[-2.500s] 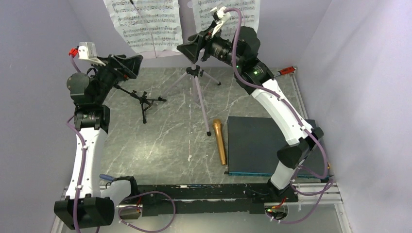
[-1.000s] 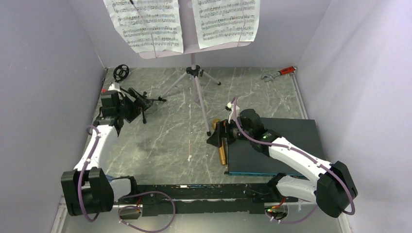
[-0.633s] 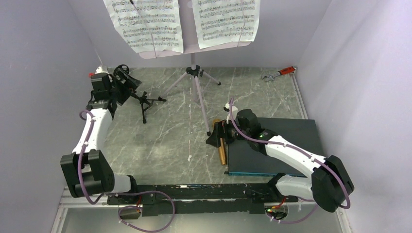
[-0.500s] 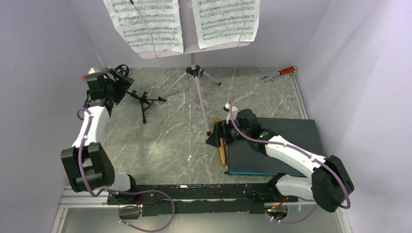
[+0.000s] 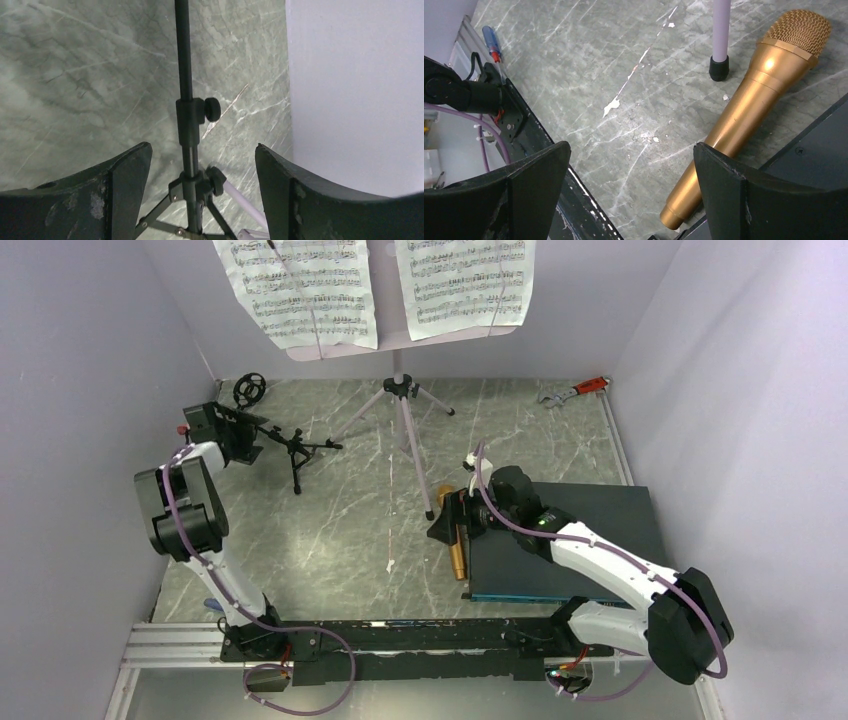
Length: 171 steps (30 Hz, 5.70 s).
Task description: Set up the instrument practice props
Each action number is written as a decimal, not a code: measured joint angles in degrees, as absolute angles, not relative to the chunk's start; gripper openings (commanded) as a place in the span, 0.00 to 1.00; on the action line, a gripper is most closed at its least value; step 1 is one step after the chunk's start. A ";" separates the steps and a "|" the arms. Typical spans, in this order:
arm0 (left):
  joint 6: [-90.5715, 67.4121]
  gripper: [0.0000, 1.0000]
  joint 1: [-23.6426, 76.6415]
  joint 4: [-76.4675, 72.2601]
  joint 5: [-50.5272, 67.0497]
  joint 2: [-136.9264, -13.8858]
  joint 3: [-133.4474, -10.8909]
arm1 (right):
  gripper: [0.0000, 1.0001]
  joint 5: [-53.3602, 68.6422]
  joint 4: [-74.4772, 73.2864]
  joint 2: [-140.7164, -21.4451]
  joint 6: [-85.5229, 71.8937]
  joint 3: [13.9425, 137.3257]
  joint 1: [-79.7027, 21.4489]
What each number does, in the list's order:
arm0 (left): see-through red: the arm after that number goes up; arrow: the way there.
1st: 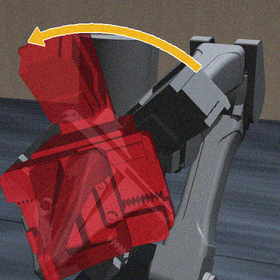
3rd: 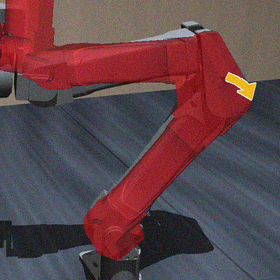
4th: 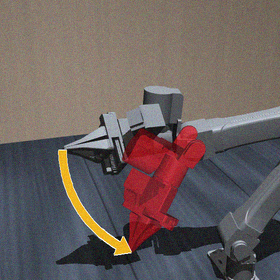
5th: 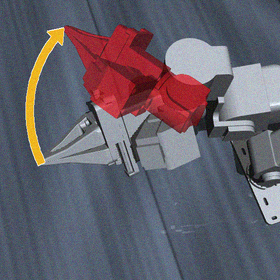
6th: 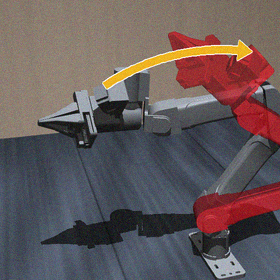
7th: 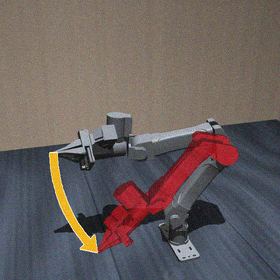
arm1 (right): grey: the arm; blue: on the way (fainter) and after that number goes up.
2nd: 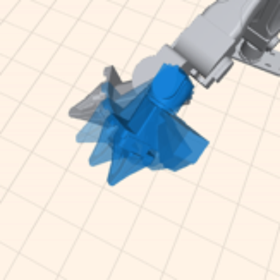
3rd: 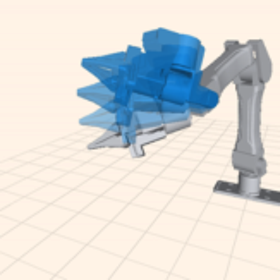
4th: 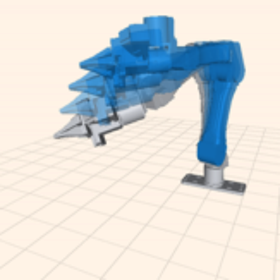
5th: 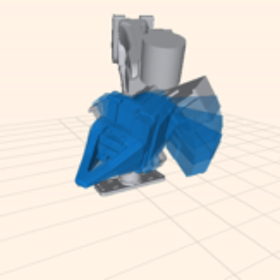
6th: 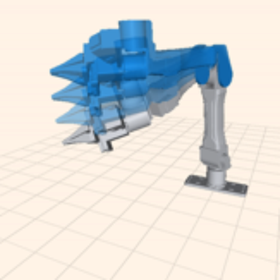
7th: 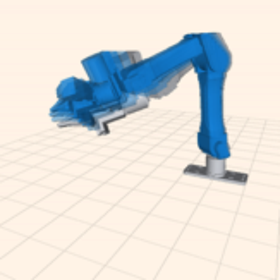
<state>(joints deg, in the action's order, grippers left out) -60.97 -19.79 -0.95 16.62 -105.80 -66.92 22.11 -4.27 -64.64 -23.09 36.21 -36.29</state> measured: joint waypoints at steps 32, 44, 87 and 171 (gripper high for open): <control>-72.93 0.03 -20.01 -19.81 22.61 -131.79 -81.21 | 0.98 16.78 -6.90 -66.54 -19.00 36.36 -36.27; -70.11 0.03 -20.25 -20.71 19.62 -123.24 -69.58 | 0.98 16.75 -6.92 -65.82 -19.05 36.38 -36.18; -39.51 0.03 -21.93 14.48 25.15 -34.33 -35.53 | 1.00 18.31 -8.54 -52.07 -23.07 37.32 -36.03; -6.74 0.26 43.38 -55.55 -18.15 -43.42 -5.34 | 0.99 28.16 1.61 -69.43 -23.44 32.91 -28.86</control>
<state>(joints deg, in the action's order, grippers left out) -6.74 43.38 -55.55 -18.15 -43.42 -5.34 28.16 1.61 -69.43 -23.44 32.91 -28.86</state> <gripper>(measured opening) 0.149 0.992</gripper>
